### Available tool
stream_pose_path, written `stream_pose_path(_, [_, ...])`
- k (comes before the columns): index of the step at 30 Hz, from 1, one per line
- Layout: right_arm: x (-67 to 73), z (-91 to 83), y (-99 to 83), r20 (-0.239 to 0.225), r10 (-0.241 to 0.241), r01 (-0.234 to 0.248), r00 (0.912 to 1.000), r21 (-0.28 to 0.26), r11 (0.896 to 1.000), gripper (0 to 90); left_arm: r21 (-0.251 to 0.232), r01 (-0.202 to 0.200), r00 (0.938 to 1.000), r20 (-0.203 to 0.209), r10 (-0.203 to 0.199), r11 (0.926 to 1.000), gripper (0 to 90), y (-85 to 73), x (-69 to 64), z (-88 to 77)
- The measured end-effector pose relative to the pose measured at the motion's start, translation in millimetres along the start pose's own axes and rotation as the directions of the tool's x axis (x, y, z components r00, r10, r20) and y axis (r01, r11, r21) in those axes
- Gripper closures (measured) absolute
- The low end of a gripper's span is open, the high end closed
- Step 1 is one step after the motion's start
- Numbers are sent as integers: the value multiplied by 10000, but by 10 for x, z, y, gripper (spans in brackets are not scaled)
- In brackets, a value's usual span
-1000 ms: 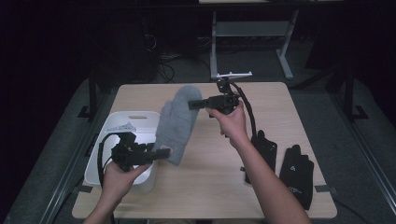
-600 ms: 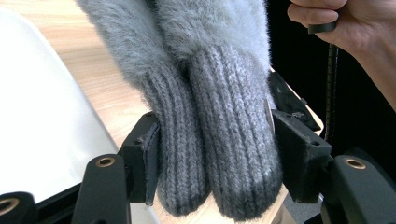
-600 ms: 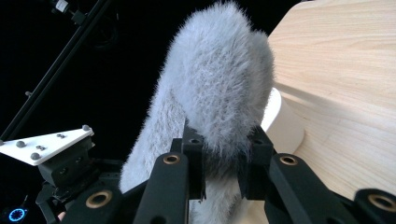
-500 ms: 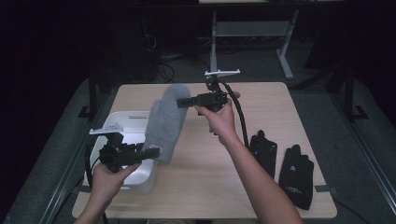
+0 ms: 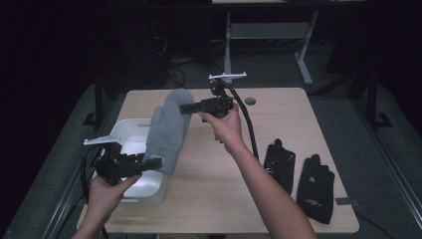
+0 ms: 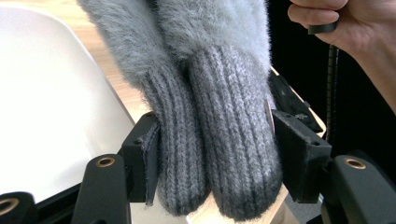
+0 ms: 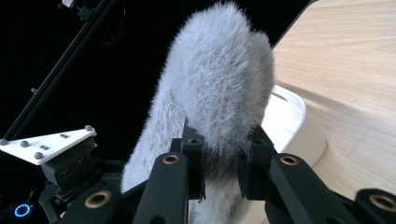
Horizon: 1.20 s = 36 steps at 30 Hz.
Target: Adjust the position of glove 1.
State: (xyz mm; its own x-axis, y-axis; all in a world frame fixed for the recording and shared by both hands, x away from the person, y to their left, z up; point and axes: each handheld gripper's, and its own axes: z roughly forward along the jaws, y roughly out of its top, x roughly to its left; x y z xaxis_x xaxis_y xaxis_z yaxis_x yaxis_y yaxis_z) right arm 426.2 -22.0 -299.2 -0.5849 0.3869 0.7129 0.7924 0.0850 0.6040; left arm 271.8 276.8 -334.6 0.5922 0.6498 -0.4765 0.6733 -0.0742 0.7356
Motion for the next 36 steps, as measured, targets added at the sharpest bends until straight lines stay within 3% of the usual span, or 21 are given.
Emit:
stream_pose_path(20, [81,382,42,-257,-34,42,9997,310,9995,750,-67,203,9988,-452,-206,9998,389,-96,165,-256])
stream_pose_path(22, [100,450,47,-269,-46,57,9996,407,9992,750,-203,413,9978,-517,-423,9989,388,-126,199,-287])
stream_pose_path(36, [119,739,34,-369,-126,154,9992,769,9969,751,-114,636,9951,-749,-642,9979,386,-242,342,-414])
